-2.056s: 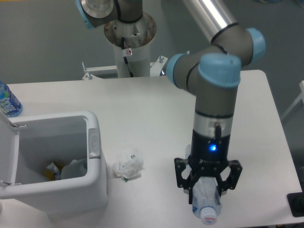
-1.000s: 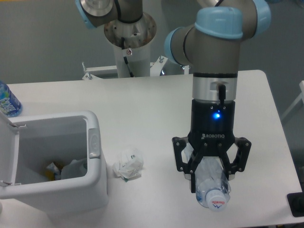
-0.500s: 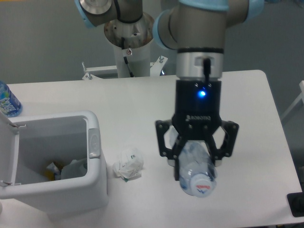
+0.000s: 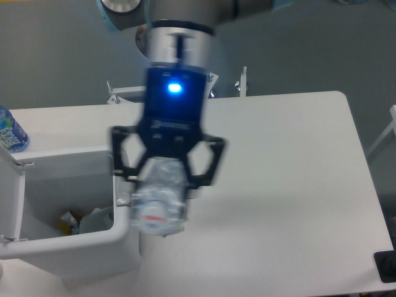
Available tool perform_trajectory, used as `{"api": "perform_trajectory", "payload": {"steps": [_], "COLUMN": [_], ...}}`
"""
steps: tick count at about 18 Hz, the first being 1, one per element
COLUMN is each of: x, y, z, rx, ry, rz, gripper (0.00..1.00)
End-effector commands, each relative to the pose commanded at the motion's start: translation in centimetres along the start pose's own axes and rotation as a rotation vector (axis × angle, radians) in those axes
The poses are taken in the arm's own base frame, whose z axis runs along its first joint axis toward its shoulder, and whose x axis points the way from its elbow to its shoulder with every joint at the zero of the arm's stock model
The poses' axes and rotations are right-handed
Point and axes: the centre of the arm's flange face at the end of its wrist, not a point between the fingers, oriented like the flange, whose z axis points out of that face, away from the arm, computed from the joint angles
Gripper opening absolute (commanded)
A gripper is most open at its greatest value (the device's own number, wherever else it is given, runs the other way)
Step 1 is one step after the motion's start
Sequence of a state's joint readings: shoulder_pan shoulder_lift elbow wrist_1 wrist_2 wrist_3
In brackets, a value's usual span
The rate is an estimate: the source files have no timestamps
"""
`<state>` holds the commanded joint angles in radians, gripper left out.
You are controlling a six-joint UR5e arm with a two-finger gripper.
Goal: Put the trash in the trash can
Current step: 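Carry the bottle over the white bin and release it inside, then move the open gripper down onto the crumpled white tissue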
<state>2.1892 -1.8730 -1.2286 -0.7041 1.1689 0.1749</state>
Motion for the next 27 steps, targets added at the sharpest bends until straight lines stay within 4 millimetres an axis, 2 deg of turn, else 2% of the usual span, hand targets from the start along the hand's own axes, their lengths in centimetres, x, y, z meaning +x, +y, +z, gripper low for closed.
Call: {"api": "perform_trajectory", "payload": {"steps": [2,4,6,8,9,11,13,14,15,18,23,25,27], "x": [3.0,3.4,5.3,5.5,5.8,6.7,6.9,6.3,4.9,-2.6,-14.8,-18.1,-20.6], "y": [0.6,1.3,2.5,3.5,3.7,4.4,4.2,3.9,3.5,3.0,4.1,5.0,6.0], "z": [1.1,2.5,4.5,5.8,6.0,6.5,6.0,5.5,4.9,2.9,-0.4,-1.4,-1.9], "rx": [-0.017,-0.038,-0.073,-0.097,-0.101,-0.116,-0.110,-0.102,-0.092,-0.066,-0.048,-0.053,-0.065], "ry": [0.041,0.053,0.086,0.095,0.101,0.113,0.113,0.106,0.087,-0.003,-0.154,-0.194,-0.217], "rz": [0.025,0.020,0.033,0.029,0.028,0.038,0.034,0.030,0.020,-0.044,-0.145,-0.176,-0.197], "gripper": [0.63,0.63,0.64,0.80,0.81,1.00,1.00,1.00,1.00,1.00,1.00,1.00,1.00]}}
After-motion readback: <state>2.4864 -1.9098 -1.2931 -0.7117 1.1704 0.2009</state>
